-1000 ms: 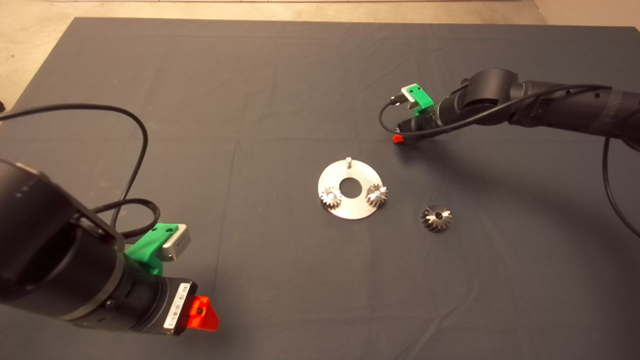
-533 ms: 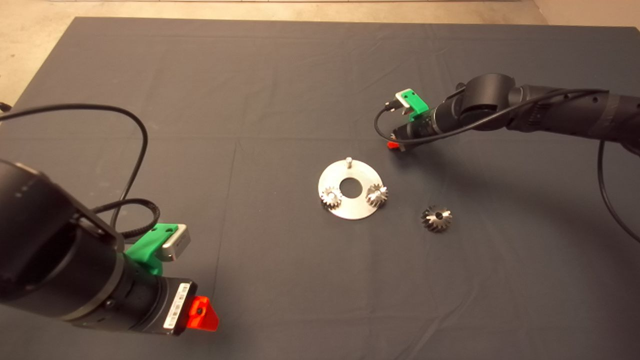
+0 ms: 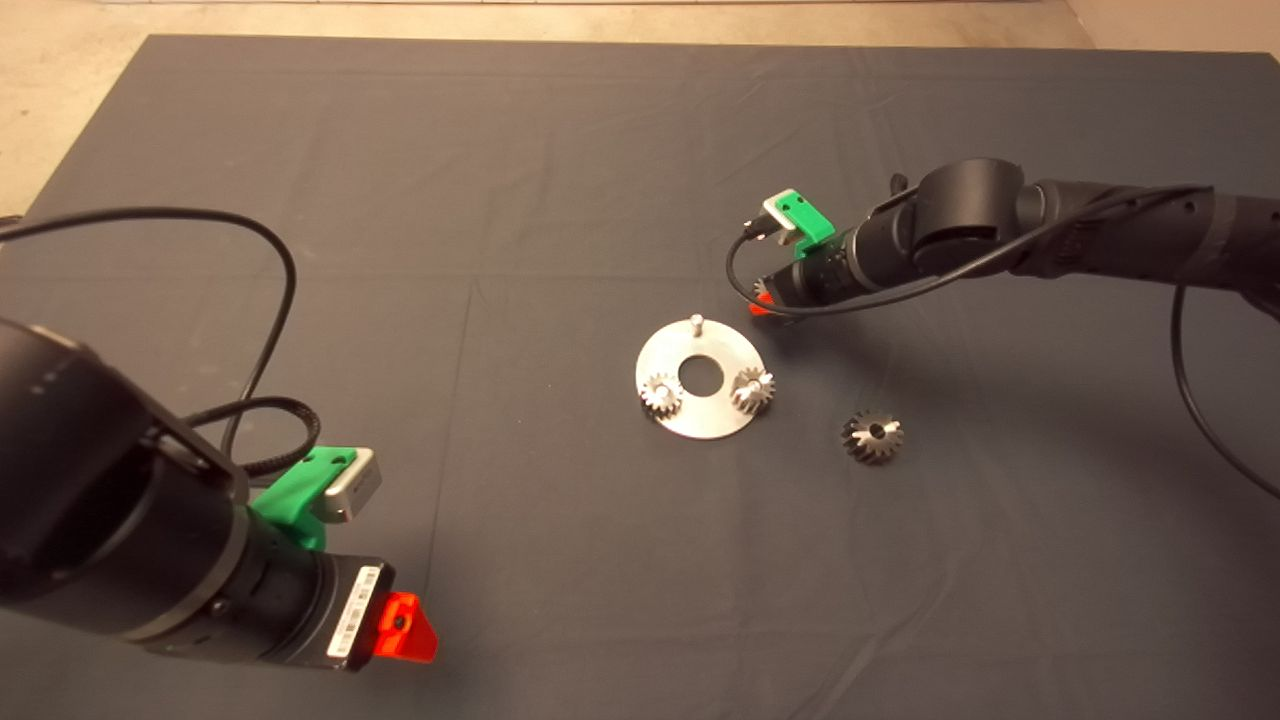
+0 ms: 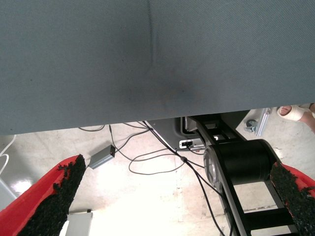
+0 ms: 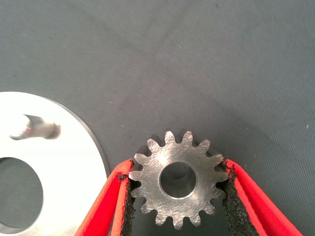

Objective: Remove an incorrectly installed larger gear and replace it with the correct smaller gear

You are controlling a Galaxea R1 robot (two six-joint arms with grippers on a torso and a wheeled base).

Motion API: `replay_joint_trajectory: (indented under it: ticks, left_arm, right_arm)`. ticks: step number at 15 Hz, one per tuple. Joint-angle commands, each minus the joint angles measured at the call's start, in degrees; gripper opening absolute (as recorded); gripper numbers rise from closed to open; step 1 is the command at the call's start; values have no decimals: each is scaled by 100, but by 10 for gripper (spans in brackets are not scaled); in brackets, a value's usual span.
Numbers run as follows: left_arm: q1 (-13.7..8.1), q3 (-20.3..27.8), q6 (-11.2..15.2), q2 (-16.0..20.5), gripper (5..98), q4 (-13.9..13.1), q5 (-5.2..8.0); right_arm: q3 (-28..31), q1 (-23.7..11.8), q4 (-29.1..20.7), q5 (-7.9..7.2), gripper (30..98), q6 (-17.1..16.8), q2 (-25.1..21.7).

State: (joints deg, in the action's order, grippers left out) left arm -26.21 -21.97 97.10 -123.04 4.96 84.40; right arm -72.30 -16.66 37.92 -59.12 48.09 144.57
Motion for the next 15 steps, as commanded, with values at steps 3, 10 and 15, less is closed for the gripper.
replay_joint_trajectory:
  ticks: [3,10,15]
  left_arm:
    - [-25,80,20,21,976,-97,33]
    - [-25,80,20,21,976,-101,42]
    - [-25,80,20,20,976,-101,42]
  right_arm:
    - [174,-250,92,54,395,34,-3]
    - [350,-447,87,24,395,25,151]
    - [359,-610,83,-20,396,-2,366]
